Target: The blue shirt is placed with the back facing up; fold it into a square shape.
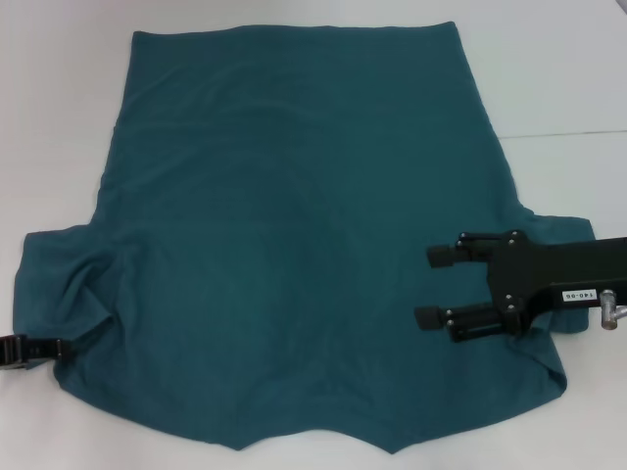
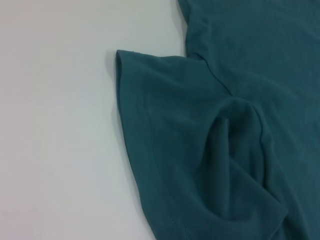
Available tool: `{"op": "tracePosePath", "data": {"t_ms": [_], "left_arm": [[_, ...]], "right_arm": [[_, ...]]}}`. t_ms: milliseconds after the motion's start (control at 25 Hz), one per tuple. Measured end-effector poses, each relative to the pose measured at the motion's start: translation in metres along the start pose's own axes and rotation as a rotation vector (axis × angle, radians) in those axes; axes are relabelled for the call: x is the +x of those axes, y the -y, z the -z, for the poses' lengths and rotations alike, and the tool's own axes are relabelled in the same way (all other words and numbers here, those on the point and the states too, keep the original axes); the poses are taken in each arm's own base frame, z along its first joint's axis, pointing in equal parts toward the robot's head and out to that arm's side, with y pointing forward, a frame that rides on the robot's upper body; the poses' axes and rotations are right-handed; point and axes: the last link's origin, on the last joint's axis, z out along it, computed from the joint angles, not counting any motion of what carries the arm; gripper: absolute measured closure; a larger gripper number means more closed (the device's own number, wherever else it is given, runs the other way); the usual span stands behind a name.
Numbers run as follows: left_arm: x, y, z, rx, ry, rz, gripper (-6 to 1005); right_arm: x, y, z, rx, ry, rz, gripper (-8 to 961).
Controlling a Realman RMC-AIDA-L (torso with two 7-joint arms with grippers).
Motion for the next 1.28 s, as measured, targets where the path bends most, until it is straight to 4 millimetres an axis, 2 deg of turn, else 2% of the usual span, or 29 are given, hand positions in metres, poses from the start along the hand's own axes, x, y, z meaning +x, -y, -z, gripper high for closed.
{"op": "tracePosePath", "data": {"t_ms": [1280], "left_arm": [[0.007,0.0011,-0.0013,0.043,-0.011,-0.01,304]], "right_arm": [[-0.0006,-0.0002,-0.0011,-0.002,0.001,0.0,38]]}}
